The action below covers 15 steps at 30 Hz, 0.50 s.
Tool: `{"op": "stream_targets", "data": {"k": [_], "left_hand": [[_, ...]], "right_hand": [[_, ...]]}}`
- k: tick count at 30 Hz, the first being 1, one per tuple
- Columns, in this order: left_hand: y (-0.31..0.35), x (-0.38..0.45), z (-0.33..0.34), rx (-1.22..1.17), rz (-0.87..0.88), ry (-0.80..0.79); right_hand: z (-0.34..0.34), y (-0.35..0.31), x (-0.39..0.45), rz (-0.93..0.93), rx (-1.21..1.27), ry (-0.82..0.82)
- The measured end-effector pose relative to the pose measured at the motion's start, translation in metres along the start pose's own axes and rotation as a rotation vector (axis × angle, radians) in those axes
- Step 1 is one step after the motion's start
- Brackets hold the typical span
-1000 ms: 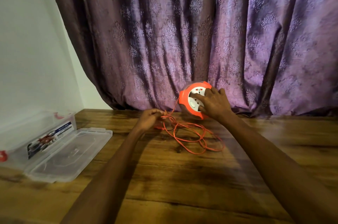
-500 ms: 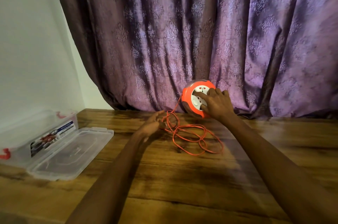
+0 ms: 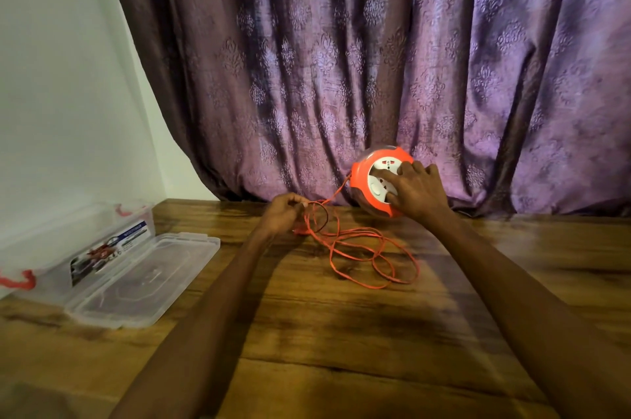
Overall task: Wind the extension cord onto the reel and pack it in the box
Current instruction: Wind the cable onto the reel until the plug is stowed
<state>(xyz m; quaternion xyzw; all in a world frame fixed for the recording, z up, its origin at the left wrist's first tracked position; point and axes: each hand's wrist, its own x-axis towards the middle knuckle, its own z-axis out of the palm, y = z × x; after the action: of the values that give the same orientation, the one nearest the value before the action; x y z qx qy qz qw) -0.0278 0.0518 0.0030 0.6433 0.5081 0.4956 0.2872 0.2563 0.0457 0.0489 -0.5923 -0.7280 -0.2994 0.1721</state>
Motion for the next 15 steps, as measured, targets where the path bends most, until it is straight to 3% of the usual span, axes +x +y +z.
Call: {"op": "stream_targets", "data": {"k": [4, 6, 12, 15], "left_hand": [[0.009, -0.002, -0.012, -0.473, -0.157, 0.004], [0.008, -0.005, -0.019, -0.541, -0.218, -0.025], [-0.009, -0.014, -0.042, -0.139, -0.157, -0.122], [-0.002, -0.020, -0.047, -0.171, -0.150, -0.112]], "right_hand": [[0.004, -0.003, 0.000, 0.010, -0.013, -0.027], [0.006, -0.004, -0.001, 0.020, -0.012, -0.045], [0.011, -0.009, -0.004, 0.042, 0.013, -0.058], [0.013, -0.016, -0.004, 0.040, 0.044, -0.062]]}}
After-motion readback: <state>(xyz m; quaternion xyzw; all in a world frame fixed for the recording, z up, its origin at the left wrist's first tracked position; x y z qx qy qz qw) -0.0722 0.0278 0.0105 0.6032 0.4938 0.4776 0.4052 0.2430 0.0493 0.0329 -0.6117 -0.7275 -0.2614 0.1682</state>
